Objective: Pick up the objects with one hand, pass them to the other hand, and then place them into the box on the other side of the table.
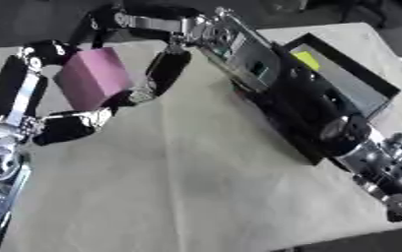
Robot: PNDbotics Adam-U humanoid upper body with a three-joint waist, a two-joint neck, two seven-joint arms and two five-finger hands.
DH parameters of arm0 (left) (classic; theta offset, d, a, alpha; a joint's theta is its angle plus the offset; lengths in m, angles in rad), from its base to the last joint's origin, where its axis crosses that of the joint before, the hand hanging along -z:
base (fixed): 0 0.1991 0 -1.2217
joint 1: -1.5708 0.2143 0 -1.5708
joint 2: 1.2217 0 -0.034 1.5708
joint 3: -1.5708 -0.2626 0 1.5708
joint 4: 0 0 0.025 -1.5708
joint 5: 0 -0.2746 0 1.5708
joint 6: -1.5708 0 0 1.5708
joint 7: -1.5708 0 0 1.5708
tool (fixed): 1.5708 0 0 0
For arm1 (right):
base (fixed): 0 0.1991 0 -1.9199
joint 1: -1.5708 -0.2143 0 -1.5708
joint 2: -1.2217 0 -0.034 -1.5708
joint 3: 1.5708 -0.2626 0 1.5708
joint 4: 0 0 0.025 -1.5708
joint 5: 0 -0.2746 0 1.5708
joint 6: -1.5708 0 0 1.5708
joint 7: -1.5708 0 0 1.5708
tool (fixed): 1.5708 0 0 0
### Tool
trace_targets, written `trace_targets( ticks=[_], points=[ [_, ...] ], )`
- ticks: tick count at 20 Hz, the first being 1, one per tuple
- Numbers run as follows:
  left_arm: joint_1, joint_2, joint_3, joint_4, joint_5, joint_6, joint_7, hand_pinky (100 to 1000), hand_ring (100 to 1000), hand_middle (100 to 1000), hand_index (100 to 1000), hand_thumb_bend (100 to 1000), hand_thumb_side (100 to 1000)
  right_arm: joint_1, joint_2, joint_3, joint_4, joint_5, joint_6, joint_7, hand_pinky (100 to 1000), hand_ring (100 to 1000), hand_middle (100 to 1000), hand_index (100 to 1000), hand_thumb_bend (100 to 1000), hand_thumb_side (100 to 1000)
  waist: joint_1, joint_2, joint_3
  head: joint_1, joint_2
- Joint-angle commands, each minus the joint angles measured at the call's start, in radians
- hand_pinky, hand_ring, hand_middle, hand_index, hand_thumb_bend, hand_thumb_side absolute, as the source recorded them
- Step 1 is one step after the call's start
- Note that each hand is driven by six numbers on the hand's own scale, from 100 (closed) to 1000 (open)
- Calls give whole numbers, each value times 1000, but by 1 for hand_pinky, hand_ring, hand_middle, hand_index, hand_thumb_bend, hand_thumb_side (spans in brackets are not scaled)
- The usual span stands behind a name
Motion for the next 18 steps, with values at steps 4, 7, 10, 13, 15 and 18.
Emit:
trace_targets(
  ticks=[4,7,10,13,15,18],
  points=[
    [-12,4,0,-16,3,-6,0,773,589,464,527,100,145,-9,-14,0,-13,-56,18,21,860,669,542,575,263,100,-8,-16,1,-3,6],
    [-12,3,-1,-16,1,-3,0,772,590,465,531,100,135,-7,-15,-1,-14,-65,25,30,857,654,509,547,317,100,-8,-17,2,-3,6],
    [-11,3,-1,-15,-1,1,2,773,591,473,561,117,138,-6,-17,-1,-16,-71,32,35,855,649,506,543,364,100,-9,-18,2,-3,6],
    [-10,2,0,-14,-1,11,13,777,604,501,649,271,194,-5,-18,-4,-16,-78,41,32,850,640,502,539,380,100,-9,-19,3,-2,6],
    [-10,2,-1,-13,-1,18,21,784,620,523,695,367,233,-6,-20,-5,-18,-81,47,29,849,638,500,536,383,100,-9,-20,3,-2,6],
    [-10,5,-2,-10,-29,24,18,815,684,583,788,629,349,-6,-23,-7,-20,-82,55,24,846,633,498,533,387,100,-9,-20,2,-1,6]
  ],
)
